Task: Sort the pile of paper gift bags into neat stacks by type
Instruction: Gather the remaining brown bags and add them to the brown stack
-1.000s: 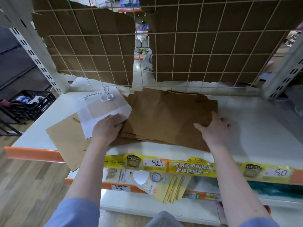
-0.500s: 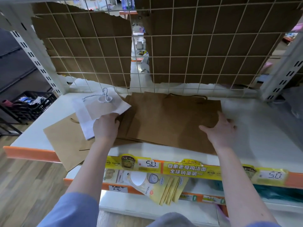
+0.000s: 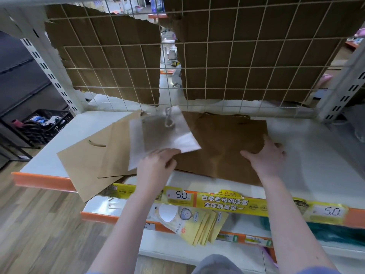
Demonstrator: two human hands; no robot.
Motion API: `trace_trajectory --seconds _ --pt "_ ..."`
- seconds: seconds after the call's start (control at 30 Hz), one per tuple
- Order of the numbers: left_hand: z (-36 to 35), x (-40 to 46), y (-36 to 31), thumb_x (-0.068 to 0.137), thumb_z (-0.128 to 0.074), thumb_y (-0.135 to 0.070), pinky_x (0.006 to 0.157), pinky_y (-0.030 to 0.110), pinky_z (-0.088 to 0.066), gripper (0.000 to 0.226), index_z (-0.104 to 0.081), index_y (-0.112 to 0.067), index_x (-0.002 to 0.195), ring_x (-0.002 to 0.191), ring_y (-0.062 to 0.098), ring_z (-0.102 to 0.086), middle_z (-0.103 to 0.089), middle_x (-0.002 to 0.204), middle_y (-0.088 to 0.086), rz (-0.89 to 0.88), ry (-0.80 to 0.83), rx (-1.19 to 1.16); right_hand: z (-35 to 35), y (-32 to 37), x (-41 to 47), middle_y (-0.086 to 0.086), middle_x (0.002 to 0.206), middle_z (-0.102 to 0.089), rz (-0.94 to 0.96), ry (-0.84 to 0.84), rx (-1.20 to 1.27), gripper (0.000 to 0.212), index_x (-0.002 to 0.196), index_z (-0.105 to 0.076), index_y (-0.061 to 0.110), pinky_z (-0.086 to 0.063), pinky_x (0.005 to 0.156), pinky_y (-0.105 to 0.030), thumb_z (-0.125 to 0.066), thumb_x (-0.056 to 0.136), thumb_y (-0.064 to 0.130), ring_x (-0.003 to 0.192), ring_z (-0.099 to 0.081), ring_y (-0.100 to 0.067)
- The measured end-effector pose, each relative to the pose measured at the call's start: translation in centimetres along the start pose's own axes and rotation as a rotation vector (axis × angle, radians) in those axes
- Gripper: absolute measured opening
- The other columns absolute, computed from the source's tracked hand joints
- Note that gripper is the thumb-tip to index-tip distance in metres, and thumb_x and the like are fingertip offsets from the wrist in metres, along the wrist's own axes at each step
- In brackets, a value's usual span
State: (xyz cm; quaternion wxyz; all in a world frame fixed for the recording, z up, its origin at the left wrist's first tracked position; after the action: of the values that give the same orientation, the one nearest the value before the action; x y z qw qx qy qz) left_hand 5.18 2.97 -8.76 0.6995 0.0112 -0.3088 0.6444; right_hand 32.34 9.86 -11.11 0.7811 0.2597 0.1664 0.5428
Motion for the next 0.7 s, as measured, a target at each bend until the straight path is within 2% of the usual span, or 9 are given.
trace_trajectory --seconds 0.1,0.17,0.2,0.27,0.33,0.43,0.57,0.63,0.7 --pt "-1.1 -0.5 -0.4 0.072 -0.055 -0.014 0.076 0.021 -0.049 0.026 -0.076 -0.020 0.087 0.087 0.012 -0.067 -0.074 0.093 -0.007 -0.097 0.086 -0.055 0.1 -0.3 -0.1 -0.024 0.139 -0.039 0.009 0.014 0.028 0.078 0.142 -0.035 0.015 -0.033 0.100 -0.042 -0.073 0.076 0.033 0.123 -0.038 -0.043" --pt "-1.7 -0.5 -0.1 0.075 -0.047 -0.027 0.085 0.026 -0.045 0.033 -0.075 -0.015 0.089 0.091 0.014 -0.064 -0.073 0.096 -0.004 -0.081 0.160 -0.128 0.1 -0.5 0.0 -0.022 0.141 -0.038 0.013 0.026 0.050 0.080 0.143 -0.034 0.017 -0.033 0.101 -0.043 -0.074 0.076 0.032 0.124 -0.038 -0.043" --pt "-1.8 -0.4 0.2 0.077 -0.044 -0.032 0.084 0.026 -0.043 0.038 -0.075 -0.014 0.090 0.092 0.015 -0.062 -0.072 0.096 -0.002 -0.029 0.171 -0.173 0.2 -0.5 -0.1 -0.022 0.142 -0.038 0.009 0.033 0.062 0.081 0.144 -0.032 0.018 -0.033 0.102 -0.043 -0.074 0.076 0.032 0.126 -0.037 -0.043" --pt "-1.7 0.2 0.9 0.082 -0.049 -0.032 0.078 0.028 -0.040 0.034 -0.073 -0.010 0.090 0.090 0.025 -0.061 -0.071 0.093 0.005 0.087 0.075 -0.162 0.1 -0.8 0.0 -0.021 0.143 -0.038 0.000 0.047 0.076 0.084 0.146 -0.029 0.020 -0.032 0.103 -0.043 -0.074 0.076 0.033 0.128 -0.036 -0.041" --pt "-1.7 1.0 2.2 0.086 -0.054 -0.038 0.083 0.036 -0.038 0.034 -0.070 -0.011 0.100 0.099 0.035 -0.056 -0.065 0.105 0.012 0.264 0.006 0.030 -0.1 -1.0 0.1 -0.020 0.141 -0.040 -0.013 0.060 0.085 0.089 0.146 -0.028 0.020 -0.034 0.102 -0.042 -0.076 0.073 0.036 0.127 -0.037 -0.040" --pt "-2.1 1.5 3.8 0.081 -0.054 -0.062 0.100 0.045 -0.030 0.063 -0.053 -0.015 0.123 0.121 0.039 -0.040 -0.045 0.133 0.017 0.612 0.186 0.239 0.0 -1.2 0.1 -0.026 0.137 -0.042 -0.075 0.077 0.106 0.101 0.147 -0.021 0.011 -0.037 0.101 -0.045 -0.080 0.069 0.036 0.127 -0.038 -0.041" --pt "-2.3 1.9 3.5 0.070 -0.058 -0.071 0.099 0.045 -0.031 0.090 -0.036 -0.009 0.132 0.120 0.040 -0.041 -0.044 0.131 0.022 0.738 0.235 0.291 0.4 -1.6 0.3 -0.019 0.150 -0.030 -0.101 0.171 0.188 0.111 0.150 -0.002 0.008 -0.034 0.106 -0.043 -0.078 0.073 0.033 0.135 -0.035 -0.036" --pt "-2.1 2.1 3.4 0.064 -0.068 -0.068 0.100 0.044 -0.030 0.099 -0.034 -0.008 0.135 0.121 0.040 -0.040 -0.044 0.132 0.023 0.818 0.197 0.259 0.8 -2.0 0.5 -0.014 0.153 -0.027 -0.103 0.186 0.244 0.109 0.150 -0.005 0.010 -0.034 0.106 -0.040 -0.079 0.073 0.032 0.136 -0.035 -0.033" --pt "-1.8 2.3 3.3 0.059 -0.077 -0.059 0.102 0.044 -0.029 0.102 -0.034 -0.006 0.135 0.121 0.040 -0.039 -0.043 0.131 0.024 0.861 0.103 0.196 1.3 -2.5 0.6 -0.012 0.150 -0.033 -0.126 0.208 0.346 0.100 0.148 -0.016 0.008 -0.036 0.102 -0.035 -0.079 0.073 0.025 0.133 -0.038 -0.031"
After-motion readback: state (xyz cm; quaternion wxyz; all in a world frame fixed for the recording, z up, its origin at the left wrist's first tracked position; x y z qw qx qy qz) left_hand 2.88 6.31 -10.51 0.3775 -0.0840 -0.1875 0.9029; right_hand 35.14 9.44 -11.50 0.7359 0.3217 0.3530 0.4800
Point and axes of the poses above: each hand's wrist, its own x-axis towards the middle knuckle, its own z-axis out of the back of the hand, y = z × x, the point moved 4 cm from there along x, towards the middle knuckle
